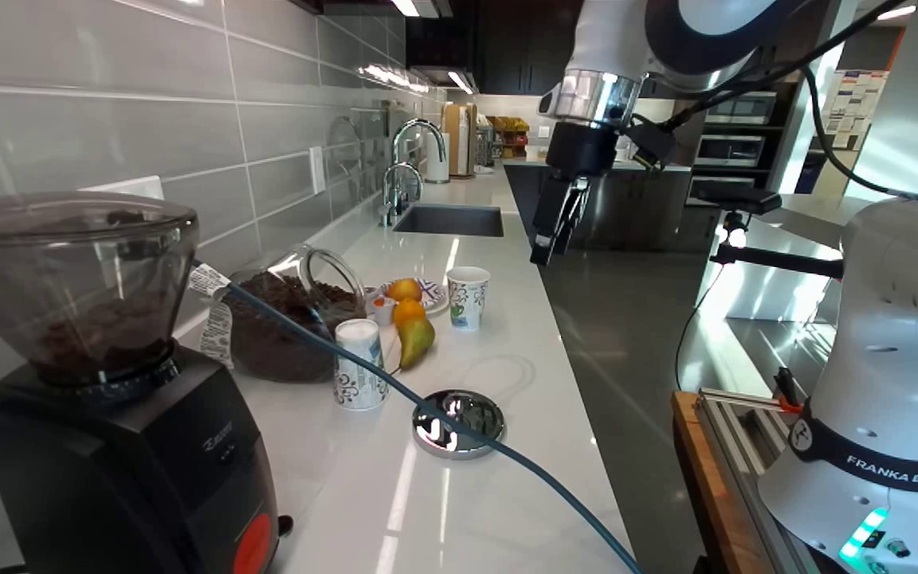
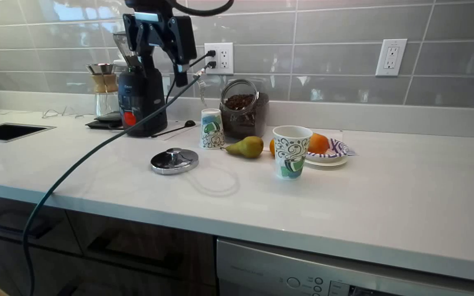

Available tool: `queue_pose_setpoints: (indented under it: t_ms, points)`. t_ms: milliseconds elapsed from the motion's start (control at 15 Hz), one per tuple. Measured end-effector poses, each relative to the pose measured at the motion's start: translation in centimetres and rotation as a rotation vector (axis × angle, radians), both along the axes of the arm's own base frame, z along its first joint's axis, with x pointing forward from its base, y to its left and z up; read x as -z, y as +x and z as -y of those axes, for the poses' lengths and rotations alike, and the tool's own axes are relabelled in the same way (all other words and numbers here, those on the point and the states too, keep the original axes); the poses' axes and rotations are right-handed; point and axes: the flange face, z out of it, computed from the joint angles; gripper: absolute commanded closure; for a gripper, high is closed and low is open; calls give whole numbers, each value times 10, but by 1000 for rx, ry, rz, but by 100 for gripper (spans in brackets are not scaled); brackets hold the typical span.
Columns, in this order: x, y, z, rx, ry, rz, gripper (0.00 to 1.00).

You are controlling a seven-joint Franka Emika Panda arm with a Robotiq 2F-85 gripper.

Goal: Pick up the silver lid and put it on the glass coffee jug

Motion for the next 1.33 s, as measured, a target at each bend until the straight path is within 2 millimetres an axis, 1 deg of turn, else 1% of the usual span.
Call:
queue_pose_setpoints:
  t_ms: [133,267,467,600,1000,1133,1333]
  points:
    - [5,4,-8,-8,-16,1,0]
    - [16,10,-25,-35,-41,3,0]
    - [41,22,-53,-88,-68,-5,0]
    - [62,30,-66,-122,-74,-25,0]
    - [126,52,-83,-207,-77,-75,0]
    - [143,62,-89,-233,-88,-73,0]
    - [162,78,-96,-253,-96,-53,0]
